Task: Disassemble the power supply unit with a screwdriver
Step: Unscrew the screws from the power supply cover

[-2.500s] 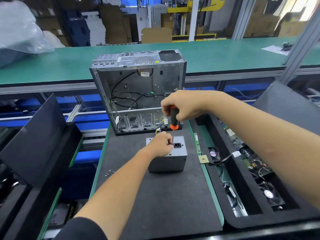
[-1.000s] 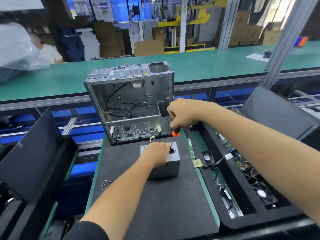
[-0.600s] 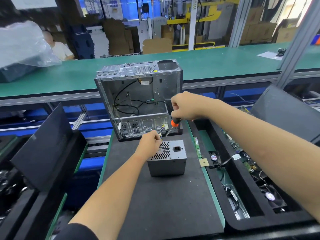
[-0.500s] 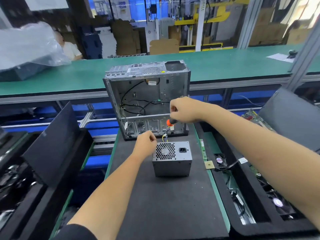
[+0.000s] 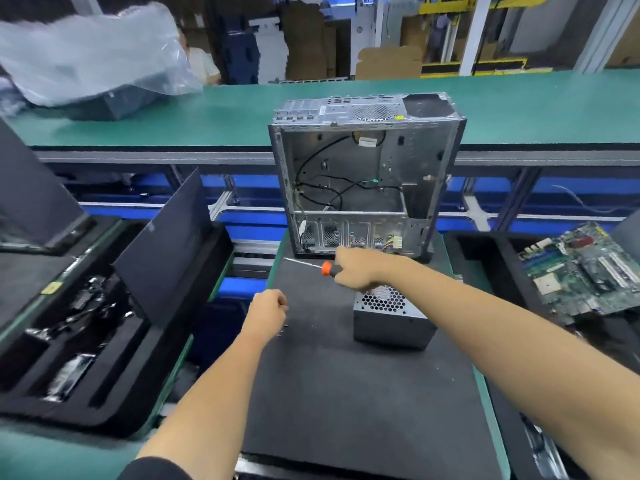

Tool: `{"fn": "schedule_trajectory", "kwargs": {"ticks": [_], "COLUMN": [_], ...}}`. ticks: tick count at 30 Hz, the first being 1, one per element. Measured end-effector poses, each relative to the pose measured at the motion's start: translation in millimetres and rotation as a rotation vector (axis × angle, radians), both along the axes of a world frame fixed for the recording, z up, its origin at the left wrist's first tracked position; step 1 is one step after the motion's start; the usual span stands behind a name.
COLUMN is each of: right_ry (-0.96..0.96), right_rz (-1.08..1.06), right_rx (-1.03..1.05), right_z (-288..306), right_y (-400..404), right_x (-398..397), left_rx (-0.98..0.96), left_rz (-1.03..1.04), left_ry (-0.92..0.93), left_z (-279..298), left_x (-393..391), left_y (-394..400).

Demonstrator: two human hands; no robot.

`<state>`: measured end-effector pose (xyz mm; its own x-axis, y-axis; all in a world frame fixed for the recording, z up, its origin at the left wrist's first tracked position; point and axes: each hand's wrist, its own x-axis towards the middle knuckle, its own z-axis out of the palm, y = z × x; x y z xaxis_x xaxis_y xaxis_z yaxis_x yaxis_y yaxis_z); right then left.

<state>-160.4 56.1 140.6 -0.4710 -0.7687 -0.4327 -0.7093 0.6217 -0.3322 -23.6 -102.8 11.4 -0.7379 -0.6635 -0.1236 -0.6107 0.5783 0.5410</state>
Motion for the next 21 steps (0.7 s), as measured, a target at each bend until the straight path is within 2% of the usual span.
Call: {"fn": "schedule_trajectory", "kwargs": {"ticks": [6, 10, 21], "right_ry": [-0.079, -0.055, -0.041], "right_rz": [-0.005, 0.019, 0.036], "right_rx": [-0.019, 0.004, -0.006], "right_z": [-8.1, -15.0, -13.7], "right_y": [-15.5, -18.2, -20.0], "right_x": [-2.4, -9.5, -16.8], "left_rx": [-0.003, -0.095, -0.135], "left_rz": [-0.046, -0.075, -0.063], "left_ry": [-0.09, -0.176, -0.301], "left_z": [-17.6, -23.1, -27.2], "left_x": [-6.6, -17.8, -28.5], "left_y": [-1.0, 3.8, 7.6]}}
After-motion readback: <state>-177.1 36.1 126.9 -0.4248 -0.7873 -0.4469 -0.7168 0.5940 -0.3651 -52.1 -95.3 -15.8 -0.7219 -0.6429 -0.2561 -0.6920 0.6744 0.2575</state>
